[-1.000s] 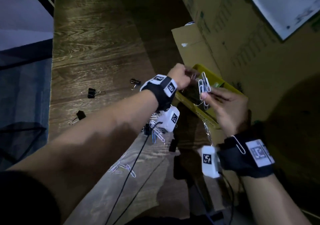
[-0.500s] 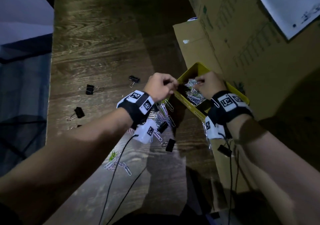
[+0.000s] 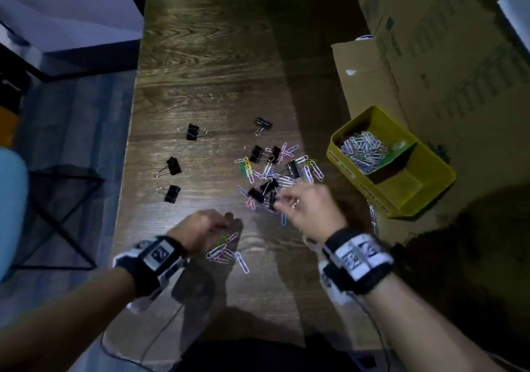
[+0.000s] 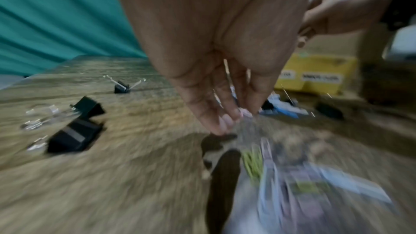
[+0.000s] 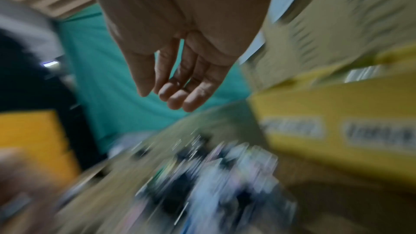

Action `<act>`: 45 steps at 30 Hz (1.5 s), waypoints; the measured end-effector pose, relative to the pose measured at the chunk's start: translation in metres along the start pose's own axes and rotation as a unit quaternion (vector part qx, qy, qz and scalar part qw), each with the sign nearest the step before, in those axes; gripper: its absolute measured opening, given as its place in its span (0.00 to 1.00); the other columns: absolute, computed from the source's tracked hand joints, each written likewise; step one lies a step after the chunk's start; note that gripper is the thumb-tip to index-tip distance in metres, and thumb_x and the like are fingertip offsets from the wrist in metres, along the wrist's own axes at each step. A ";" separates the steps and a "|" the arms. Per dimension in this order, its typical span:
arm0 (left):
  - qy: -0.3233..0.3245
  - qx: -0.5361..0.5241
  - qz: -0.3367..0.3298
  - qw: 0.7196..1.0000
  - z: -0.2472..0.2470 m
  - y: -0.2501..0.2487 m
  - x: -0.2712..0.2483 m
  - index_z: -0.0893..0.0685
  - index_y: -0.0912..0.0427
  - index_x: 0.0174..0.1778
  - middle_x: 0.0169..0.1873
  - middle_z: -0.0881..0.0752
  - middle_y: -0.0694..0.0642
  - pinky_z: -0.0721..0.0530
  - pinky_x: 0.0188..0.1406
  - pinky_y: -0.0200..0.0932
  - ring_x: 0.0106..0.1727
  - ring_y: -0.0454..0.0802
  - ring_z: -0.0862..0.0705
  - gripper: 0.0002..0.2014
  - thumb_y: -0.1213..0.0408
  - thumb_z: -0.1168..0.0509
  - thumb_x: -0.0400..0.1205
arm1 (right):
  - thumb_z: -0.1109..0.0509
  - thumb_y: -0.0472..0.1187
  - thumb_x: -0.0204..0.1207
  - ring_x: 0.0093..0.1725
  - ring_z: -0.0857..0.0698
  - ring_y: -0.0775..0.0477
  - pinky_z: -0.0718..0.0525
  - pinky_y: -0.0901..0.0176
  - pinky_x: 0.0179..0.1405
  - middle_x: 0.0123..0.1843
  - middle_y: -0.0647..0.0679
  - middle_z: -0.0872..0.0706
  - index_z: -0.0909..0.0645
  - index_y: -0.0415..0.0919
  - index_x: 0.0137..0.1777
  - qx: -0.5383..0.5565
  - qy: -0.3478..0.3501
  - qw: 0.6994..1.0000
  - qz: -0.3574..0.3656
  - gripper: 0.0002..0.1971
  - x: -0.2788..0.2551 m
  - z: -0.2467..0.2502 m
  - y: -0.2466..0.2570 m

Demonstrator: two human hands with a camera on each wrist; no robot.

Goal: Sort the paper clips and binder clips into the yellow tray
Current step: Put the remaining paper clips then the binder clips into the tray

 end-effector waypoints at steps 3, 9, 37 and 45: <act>-0.018 0.056 -0.034 0.998 -0.031 0.008 -0.028 0.25 0.54 0.63 0.53 0.19 0.53 0.14 0.47 0.39 0.48 0.50 0.16 0.29 0.45 0.36 0.68 | 0.29 0.47 0.76 0.63 0.20 0.43 0.21 0.48 0.65 0.68 0.44 0.22 0.25 0.45 0.71 -0.037 0.176 0.984 -0.015 0.24 -0.025 -0.099 0.009; 0.002 0.081 0.028 0.996 -0.050 0.004 -0.041 0.25 0.60 0.67 0.60 0.20 0.59 0.16 0.51 0.50 0.55 0.57 0.21 0.34 0.45 0.41 0.68 | 0.34 0.49 0.77 0.75 0.38 0.40 0.34 0.44 0.72 0.78 0.45 0.40 0.54 0.43 0.83 -0.182 0.177 0.967 0.028 0.41 -0.037 -0.159 0.031; -0.063 0.031 0.033 0.997 -0.040 0.005 -0.042 0.17 0.62 0.57 0.47 0.14 0.63 0.19 0.50 0.46 0.50 0.61 0.16 0.16 0.61 0.40 0.77 | 0.43 0.31 0.80 0.61 0.18 0.32 0.20 0.44 0.57 0.59 0.32 0.17 0.22 0.31 0.63 -0.263 0.221 0.938 -0.035 0.14 -0.029 -0.177 0.045; -0.105 -0.367 0.232 0.894 -0.038 0.057 -0.048 0.13 0.57 0.31 0.23 0.15 0.49 0.20 0.29 0.37 0.23 0.40 0.19 0.05 0.65 0.23 0.65 | 0.27 0.32 0.70 0.25 0.20 0.52 0.20 0.59 0.32 0.28 0.42 0.16 0.18 0.40 0.33 0.207 0.033 0.948 -0.240 0.06 -0.032 -0.146 -0.004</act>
Point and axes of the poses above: each hand's wrist, its own x-axis towards the middle knuckle, its own z-axis out of the back of the hand, y = z × x, the point moved 7 cm from there along x, towards the middle knuckle
